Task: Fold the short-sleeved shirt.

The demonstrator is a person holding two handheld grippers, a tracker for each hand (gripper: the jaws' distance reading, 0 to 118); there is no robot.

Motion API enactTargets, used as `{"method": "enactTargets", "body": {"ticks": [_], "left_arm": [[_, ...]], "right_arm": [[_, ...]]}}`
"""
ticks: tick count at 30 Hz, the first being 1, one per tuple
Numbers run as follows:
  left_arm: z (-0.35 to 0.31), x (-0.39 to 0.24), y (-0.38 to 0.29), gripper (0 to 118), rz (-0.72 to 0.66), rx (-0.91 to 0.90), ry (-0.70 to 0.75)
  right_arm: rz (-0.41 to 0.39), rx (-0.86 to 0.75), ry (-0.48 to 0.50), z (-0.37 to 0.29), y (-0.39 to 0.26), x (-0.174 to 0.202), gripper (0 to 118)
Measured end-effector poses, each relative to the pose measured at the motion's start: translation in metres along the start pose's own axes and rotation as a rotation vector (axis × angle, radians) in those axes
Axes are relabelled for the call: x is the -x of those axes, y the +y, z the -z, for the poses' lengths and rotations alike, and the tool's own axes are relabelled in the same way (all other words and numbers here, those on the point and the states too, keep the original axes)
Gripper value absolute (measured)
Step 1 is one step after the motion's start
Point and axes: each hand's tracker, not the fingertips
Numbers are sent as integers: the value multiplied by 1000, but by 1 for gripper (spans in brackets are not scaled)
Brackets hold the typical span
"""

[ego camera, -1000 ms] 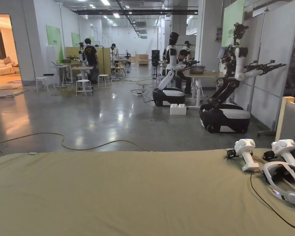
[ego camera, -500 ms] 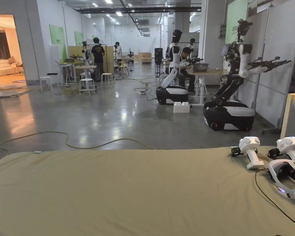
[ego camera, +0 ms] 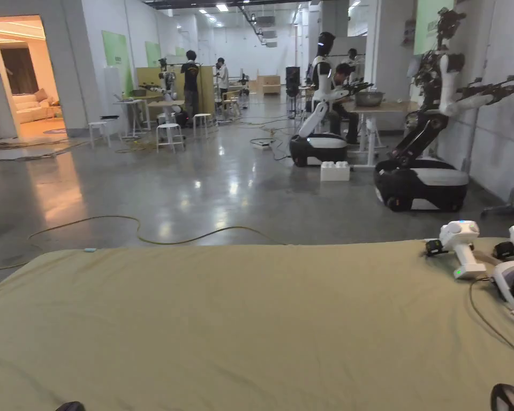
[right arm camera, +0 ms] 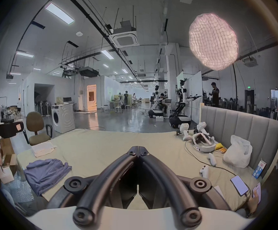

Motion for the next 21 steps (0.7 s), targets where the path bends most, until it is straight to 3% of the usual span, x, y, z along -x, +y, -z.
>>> {"method": "enactTargets", "body": {"ticks": [6,9,10,14,18,21], "left_arm": [[12,51,-20,2,-194,150,41],[26,83,-37,17,-176,254,113],[30,93,-43,25,-173,280,131],[61,131,-74,93,-204,397,150],[109,160,-127,95,-216,495,187],[153,178,-163,95,-162,599,188]], "right_arm": [[111,62,81,2,-3,-3,0],[119,103,109,6,-12,-5,0],[117,121,110,8,-14,-5,0],[121,169,118,16,-23,-2,0],[136,234,139,28,-32,3,0],[92,284,146,39,-38,10,0]]}}
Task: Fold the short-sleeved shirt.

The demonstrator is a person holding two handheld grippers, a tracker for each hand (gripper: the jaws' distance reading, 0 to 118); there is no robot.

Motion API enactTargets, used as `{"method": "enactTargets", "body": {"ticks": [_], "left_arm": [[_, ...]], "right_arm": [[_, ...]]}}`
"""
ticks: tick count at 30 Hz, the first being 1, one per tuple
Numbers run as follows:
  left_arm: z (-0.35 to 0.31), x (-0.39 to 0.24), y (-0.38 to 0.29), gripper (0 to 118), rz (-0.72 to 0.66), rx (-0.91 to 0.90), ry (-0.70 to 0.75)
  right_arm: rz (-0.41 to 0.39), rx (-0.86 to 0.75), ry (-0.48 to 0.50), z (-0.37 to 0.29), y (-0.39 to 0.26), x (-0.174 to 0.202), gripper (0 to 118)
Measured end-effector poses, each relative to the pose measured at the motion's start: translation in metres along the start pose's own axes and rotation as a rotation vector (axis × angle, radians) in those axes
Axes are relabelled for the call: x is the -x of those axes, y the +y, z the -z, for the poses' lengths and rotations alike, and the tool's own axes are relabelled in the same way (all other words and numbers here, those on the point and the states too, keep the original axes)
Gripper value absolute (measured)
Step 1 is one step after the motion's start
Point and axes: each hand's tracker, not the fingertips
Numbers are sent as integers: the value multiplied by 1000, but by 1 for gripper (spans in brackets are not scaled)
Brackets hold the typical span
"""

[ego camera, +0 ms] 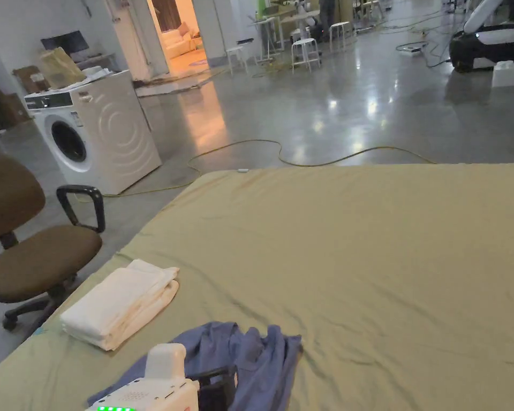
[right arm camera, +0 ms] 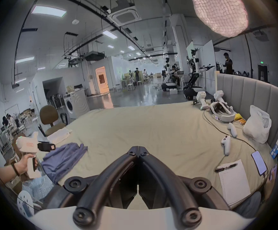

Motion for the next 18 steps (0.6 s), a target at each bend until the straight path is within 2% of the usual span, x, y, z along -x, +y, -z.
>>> {"method": "enactTargets", "body": {"ticks": [2,4,9,12,14,15,16,17,18], "left_arm": [[35,3,2,95,47,58,23],[66,9,3,95,24,130,11],[130,17,-4,94,37,257,68],[144,19,-9,93,16,306,41],[142,20,-2,89,6,320,43],[139,19,0,83,14,326,50],[137,18,1,72,21,326,38],[137,15,2,57,33,318,44],[137,13,3,33,58,317,73]], "right_arm": [[-19,32,1,8,-2,3,0],[-23,63,0,15,-5,6,0],[25,122,-19,32,-15,14,0],[26,175,-22,43,-23,18,0],[29,229,18,48,-29,18,0],[18,243,27,50,-32,18,0],[1,254,22,51,-35,19,0],[-11,260,14,52,-36,20,0],[-21,263,8,52,-37,21,0]]}}
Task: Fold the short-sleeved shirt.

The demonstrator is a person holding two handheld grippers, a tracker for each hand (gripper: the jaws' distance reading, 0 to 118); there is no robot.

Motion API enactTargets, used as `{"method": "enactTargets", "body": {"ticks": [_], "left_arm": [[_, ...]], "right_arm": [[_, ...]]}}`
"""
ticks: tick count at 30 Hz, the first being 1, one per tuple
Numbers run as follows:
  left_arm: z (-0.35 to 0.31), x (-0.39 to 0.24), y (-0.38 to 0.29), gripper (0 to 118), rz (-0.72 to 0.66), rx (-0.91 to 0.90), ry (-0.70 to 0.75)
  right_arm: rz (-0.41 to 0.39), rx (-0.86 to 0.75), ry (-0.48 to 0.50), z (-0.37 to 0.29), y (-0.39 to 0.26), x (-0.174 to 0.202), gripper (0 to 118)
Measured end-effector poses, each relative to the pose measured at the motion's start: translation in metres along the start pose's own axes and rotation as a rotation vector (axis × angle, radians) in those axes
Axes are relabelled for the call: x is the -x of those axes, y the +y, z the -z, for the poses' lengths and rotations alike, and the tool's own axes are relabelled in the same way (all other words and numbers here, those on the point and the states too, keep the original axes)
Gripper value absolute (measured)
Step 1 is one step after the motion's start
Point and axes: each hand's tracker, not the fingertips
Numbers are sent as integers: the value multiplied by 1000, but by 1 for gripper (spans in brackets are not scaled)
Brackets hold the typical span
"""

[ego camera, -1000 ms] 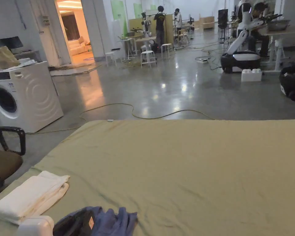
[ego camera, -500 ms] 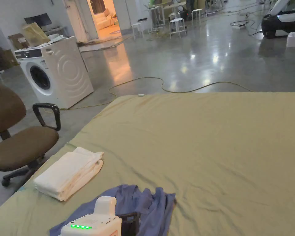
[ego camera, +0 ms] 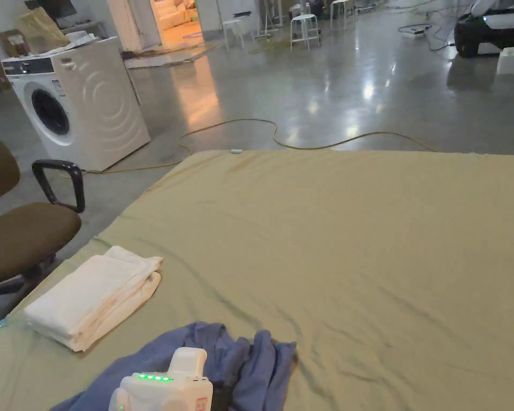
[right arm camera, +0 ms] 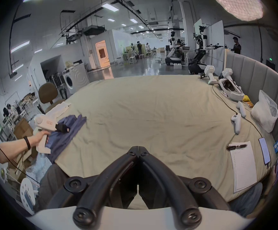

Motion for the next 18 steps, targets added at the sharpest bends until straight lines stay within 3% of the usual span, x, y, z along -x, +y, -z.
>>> {"method": "enactTargets", "body": {"ticks": [1,6,10,12,18], "left_arm": [[0,-3,0,13,6,0,5],[-6,-5,13,9,-18,42,19],[-68,6,38,8,-290,-173,-170],[-97,3,59,8,-341,-247,-261],[-145,-96,126,8,-110,-365,-364]], "right_arm": [[1,-2,-2,-1,0,0,0],[34,-56,15,-19,-2,-6,0],[29,-80,-7,-27,-4,-14,0],[50,-81,-20,-51,-38,-46,0],[135,-117,-72,-82,-59,-71,0]]}}
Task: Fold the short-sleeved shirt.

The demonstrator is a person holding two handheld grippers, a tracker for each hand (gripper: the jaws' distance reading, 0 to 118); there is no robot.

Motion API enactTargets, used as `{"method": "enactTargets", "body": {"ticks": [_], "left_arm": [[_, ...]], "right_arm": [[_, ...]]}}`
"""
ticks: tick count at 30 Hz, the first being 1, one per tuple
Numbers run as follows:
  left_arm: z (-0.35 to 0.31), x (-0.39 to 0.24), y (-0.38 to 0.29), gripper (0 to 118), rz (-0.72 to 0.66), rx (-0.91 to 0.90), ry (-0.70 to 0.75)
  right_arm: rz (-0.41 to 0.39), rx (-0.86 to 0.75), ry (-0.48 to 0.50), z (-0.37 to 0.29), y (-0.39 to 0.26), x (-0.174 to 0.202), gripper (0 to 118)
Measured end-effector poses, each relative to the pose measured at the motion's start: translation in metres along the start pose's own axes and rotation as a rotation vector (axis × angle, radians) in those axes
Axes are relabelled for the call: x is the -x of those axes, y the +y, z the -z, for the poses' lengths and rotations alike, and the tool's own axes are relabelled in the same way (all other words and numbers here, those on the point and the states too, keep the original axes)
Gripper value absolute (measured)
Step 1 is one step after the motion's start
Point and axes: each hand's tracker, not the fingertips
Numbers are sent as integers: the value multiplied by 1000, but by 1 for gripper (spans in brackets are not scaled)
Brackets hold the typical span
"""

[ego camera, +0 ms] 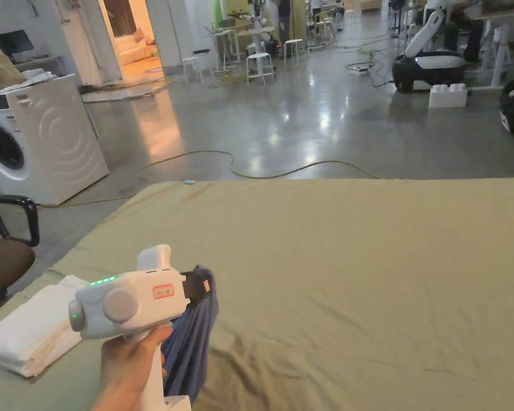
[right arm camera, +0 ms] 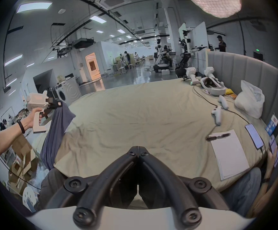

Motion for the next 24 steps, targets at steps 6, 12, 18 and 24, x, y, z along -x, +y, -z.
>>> {"method": "enactTargets", "body": {"ticks": [6,12,18,24], "left_arm": [[68,-152,-34,8,188,91,-225],[107,-290,-164,8,247,269,-503],[86,-402,-275,8,481,396,-690],[61,-415,-289,79,521,348,-776]], "right_arm": [[64,-20,-81,-28,-13,-26,0],[190,-9,-140,-41,-27,-51,0],[102,9,-220,-56,-34,-52,0],[121,17,-223,-58,-40,-54,0]]}}
